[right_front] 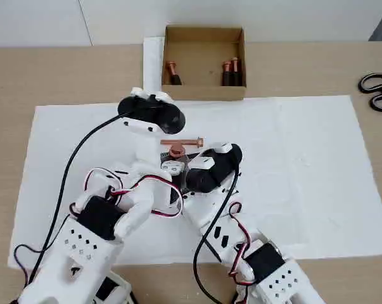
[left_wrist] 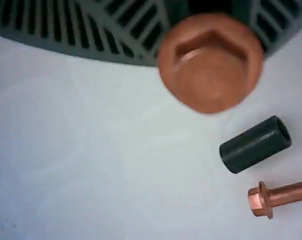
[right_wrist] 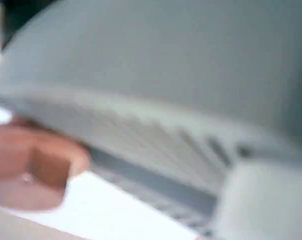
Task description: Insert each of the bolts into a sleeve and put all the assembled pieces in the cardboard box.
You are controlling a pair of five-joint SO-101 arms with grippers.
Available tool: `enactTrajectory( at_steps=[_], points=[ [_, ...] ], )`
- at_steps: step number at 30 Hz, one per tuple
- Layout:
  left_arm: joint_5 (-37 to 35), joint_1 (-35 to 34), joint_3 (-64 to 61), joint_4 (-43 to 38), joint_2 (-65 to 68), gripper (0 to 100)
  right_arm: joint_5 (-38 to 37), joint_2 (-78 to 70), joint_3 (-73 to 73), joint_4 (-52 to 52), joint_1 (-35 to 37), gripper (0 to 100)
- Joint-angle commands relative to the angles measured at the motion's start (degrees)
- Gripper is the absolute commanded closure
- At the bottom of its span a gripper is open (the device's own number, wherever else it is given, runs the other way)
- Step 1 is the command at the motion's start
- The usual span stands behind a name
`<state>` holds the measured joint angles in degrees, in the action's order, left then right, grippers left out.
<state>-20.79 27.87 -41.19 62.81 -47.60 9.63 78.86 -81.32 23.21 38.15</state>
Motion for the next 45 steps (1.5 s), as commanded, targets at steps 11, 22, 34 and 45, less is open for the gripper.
enactTrajectory(
  at_steps=[11, 22, 34, 45],
  points=[
    [1.05, 0.44, 0.75, 3.16, -0.62, 85, -0.09, 1.36, 0.7, -1.54, -0.31, 99.5],
    [1.05, 0.35, 1.19, 3.43, -0.7, 83, -0.09, 1.36, 0.7, -1.54, -0.31, 99.5],
    [1.05, -3.43, 7.6, 3.52, -0.7, 83, -0.09, 1.36, 0.7, -1.45, -0.31, 99.5],
    [1.23, -5.01, 9.36, 3.52, -0.79, 83, -0.09, 1.36, 0.7, -1.45, -0.31, 99.5]
  ],
)
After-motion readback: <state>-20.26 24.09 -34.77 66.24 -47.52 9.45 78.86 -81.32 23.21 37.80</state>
